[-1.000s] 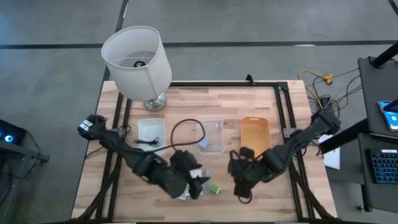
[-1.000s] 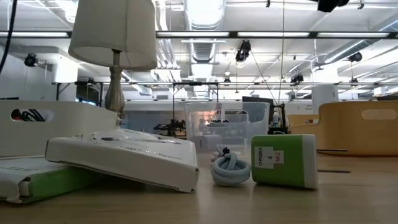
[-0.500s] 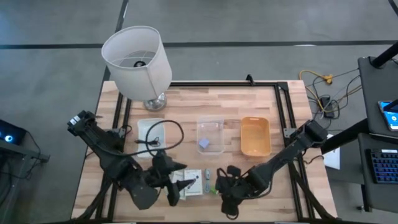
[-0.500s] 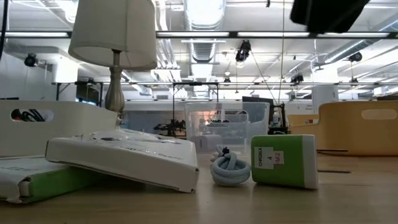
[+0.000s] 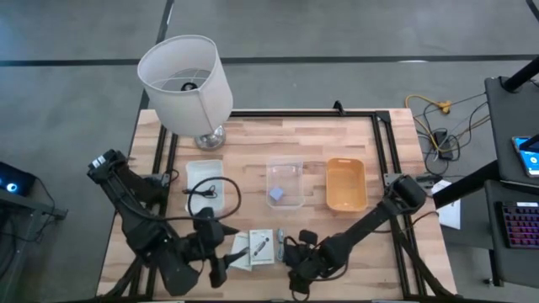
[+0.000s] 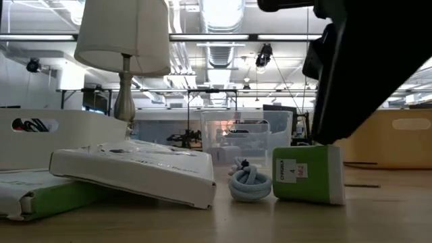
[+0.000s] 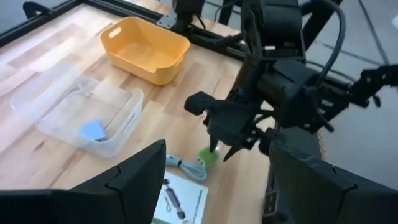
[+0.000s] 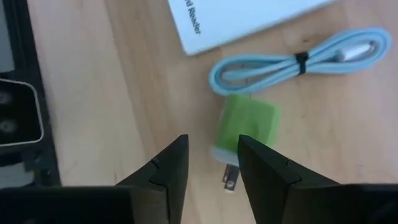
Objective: Pick and place items into bin
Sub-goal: Put the green charger adapter into the transparent bin
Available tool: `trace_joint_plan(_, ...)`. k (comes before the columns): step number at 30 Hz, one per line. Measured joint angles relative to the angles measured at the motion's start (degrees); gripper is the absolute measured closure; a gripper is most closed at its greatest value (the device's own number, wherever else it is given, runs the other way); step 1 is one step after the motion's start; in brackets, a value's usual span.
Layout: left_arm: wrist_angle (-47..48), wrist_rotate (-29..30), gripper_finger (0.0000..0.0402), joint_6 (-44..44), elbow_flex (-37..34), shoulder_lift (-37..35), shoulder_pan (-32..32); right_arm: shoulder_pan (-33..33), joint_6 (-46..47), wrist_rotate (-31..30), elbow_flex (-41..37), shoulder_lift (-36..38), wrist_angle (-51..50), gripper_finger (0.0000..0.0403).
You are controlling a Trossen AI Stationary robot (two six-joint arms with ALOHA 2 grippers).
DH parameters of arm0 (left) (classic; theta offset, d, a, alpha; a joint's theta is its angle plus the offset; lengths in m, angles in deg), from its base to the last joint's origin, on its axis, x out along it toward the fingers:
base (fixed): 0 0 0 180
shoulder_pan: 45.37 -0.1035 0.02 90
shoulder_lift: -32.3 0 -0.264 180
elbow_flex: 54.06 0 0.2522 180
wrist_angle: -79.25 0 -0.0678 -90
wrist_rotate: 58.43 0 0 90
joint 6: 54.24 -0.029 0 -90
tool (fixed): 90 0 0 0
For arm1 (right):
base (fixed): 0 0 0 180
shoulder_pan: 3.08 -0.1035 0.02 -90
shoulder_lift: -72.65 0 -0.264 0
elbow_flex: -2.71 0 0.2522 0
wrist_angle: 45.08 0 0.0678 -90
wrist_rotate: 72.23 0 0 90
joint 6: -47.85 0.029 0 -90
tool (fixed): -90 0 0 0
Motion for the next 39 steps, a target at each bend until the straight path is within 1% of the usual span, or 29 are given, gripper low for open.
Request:
trace_joint_plan(4, 0.5, 0.1, 0.0133, -1.7, 0.0, 0.0, 0.8, 0.6, 1.6, -0.3, 0.7, -1.1, 1.2, 0.0272)
trace_joint_plan(8, 3.1, 0.3, 0.0133, -2.0, 0.0, 0.0, 0.9, 1.4, 2.5, -0.6, 2.0, -2.4, 1.7, 0.0272)
trace_joint_plan(11, 4.7, 0.4, 0.0133, -1.9, 0.0, 0.0, 1.0, 1.8, 5.2, 0.5, 3.9, -2.3, -1.4, 0.0266)
trace_joint_plan(14, 4.9, 0.4, 0.0133, -2.4, 0.0, 0.0, 1.0, 1.4, 5.7, -1.0, 6.9, -1.4, -4.4, 0.0254)
trace_joint_plan(17, 6.3, 1.2, 0.0133, -2.9, 0.0, 0.0, 1.0, 1.2, 4.6, -3.0, 9.5, -0.2, -7.0, 0.0233)
trace_joint_plan(21, 8.1, 2.1, 0.0133, -2.7, 0.0, 0.0, 0.9, 1.5, 5.7, -4.4, 9.4, -1.9, -8.4, 0.0199)
trace_joint_plan(25, 8.1, 2.1, 0.0133, -2.8, 0.0, -0.2, 0.9, 1.7, 6.0, -4.6, 9.5, -3.9, -8.5, 0.0179)
trace_joint_plan(28, 8.2, 2.1, 0.0133, -2.8, 0.0, -0.2, 0.9, 1.6, 6.4, -4.7, 9.3, -5.2, -9.2, 0.0171)
trace_joint_plan(32, 8.5, 2.1, 0.0133, -2.5, 0.0, -0.2, 0.9, 1.7, 6.0, -5.3, 9.3, -5.1, -8.8, 0.0166)
trace_joint_plan(39, 8.8, 2.3, 0.0133, -2.5, 0.0, -0.2, 0.9, 1.7, 6.0, -5.7, 8.9, -7.3, -8.6, 0.0167)
